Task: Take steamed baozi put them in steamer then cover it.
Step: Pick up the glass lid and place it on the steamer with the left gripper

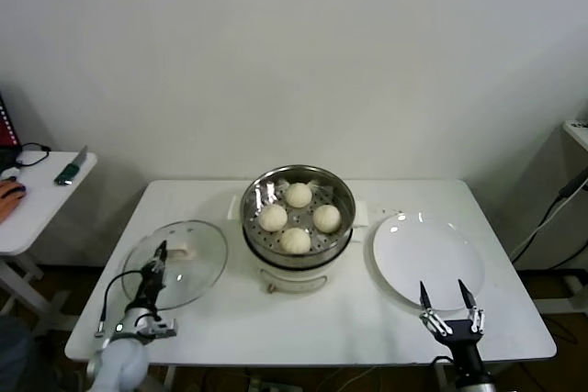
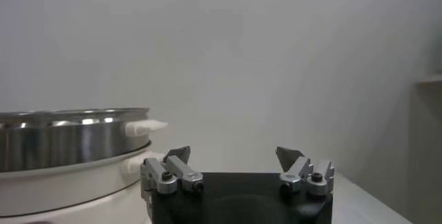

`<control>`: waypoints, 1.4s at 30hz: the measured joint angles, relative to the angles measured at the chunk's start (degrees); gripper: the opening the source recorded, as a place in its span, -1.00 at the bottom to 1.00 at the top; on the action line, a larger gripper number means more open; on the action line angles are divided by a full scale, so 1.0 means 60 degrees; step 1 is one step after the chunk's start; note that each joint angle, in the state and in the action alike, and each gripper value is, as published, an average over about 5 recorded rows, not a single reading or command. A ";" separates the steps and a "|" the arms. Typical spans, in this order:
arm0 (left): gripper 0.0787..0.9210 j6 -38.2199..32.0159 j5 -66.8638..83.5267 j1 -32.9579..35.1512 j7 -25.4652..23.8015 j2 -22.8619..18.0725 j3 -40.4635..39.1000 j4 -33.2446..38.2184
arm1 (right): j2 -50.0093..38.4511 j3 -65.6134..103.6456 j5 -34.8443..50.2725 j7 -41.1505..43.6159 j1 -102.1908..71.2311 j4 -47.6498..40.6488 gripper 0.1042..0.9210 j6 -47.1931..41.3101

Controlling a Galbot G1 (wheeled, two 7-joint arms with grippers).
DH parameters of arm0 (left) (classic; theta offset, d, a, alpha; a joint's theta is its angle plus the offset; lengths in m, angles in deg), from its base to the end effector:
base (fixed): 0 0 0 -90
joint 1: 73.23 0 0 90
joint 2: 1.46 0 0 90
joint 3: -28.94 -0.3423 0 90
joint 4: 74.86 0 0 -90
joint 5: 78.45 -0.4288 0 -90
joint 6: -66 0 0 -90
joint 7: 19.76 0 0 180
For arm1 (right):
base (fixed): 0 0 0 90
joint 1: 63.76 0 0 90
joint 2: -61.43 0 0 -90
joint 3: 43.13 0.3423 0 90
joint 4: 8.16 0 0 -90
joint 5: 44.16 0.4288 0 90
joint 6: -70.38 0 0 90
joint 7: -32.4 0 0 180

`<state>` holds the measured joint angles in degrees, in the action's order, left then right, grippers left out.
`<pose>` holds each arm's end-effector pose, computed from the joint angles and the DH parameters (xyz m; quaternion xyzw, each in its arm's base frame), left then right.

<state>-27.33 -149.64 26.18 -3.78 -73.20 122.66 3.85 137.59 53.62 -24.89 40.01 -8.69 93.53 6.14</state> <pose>0.3492 0.1595 -0.4595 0.0063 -0.7085 -0.7044 0.0424 0.2066 -0.1090 -0.4324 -0.0222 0.9989 0.0194 0.0358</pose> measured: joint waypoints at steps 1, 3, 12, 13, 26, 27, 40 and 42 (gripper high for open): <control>-0.86 0.0024 0.0072 0.0028 -0.0040 0.0048 -0.0001 0.0131 | 0.0002 0.0009 -0.0014 -0.0016 -0.0002 0.0012 0.76 -0.0001; -0.86 0.0081 0.0237 0.0089 -0.0137 0.0168 -0.0009 0.0430 | 0.0007 0.0030 -0.0045 -0.0055 -0.0004 0.0038 0.76 -0.0008; -0.86 0.0637 0.1237 0.0383 -0.0855 0.0974 -0.0121 0.2047 | 0.0076 0.0142 -0.0306 -0.0285 -0.0007 0.0102 0.76 -0.0126; -0.86 0.0752 0.1376 0.0397 -0.0973 0.1093 -0.0152 0.2231 | 0.0081 0.0151 -0.0341 -0.0309 -0.0016 0.0120 0.76 -0.0138; -0.86 0.3512 0.2491 0.0157 -0.2705 0.2208 -0.1207 0.4840 | 0.0139 0.0225 -0.0646 -0.0502 0.0021 0.0289 0.76 -0.0218; -0.86 0.3744 0.2502 0.0099 -0.2823 0.2225 -0.1344 0.5021 | 0.0137 0.0226 -0.0654 -0.0508 0.0030 0.0290 0.76 -0.0218; -0.86 0.5639 0.1532 -0.0916 -0.4098 0.1639 -0.3456 0.6057 | 0.0066 0.0216 -0.0662 -0.0569 0.0249 0.0186 0.76 -0.0145; -0.86 0.5788 0.1272 -0.1129 -0.4248 0.1443 -0.3825 0.6066 | 0.0058 0.0212 -0.0662 -0.0576 0.0264 0.0169 0.76 -0.0132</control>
<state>7.40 -142.01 19.40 -29.27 -64.54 99.72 40.25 137.94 54.89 -28.87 36.55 -7.10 94.54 5.35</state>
